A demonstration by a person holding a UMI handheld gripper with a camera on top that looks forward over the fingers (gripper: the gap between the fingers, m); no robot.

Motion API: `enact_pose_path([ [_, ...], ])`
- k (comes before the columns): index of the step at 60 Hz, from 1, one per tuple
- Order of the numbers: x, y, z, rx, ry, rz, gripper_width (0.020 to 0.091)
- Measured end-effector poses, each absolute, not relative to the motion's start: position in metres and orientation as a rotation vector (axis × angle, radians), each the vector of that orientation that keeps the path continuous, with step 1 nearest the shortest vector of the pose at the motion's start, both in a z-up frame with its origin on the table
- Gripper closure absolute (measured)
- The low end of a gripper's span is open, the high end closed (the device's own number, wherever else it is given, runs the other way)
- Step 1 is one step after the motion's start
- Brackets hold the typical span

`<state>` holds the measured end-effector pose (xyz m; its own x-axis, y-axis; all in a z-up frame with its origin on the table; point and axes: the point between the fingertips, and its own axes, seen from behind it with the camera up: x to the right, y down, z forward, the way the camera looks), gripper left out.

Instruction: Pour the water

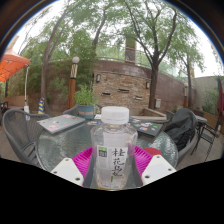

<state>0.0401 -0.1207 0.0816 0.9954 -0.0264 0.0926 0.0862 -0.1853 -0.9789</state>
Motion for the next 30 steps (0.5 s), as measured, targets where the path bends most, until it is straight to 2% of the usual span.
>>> enact_pose_path([
  [6, 0.030, -0.117, 0.082, -1.762, -0.113, -0.143, 0.0534],
  [12, 0.013, -0.111, 0.077, -1.797, -0.188, -0.106, 0.0644],
  [16, -0.015, -0.105, 0.084, -1.827, -0.193, -0.012, 0.0642],
  [20, -0.033, -0.091, 0.107, -1.821, -0.148, 0.113, 0.0642],
  [27, -0.067, -0.063, 0.144, -1.829, 0.156, 0.537, 0.0642],
  [30, -0.067, -0.047, 0.149, -1.812, 0.315, 0.744, 0.0643],
])
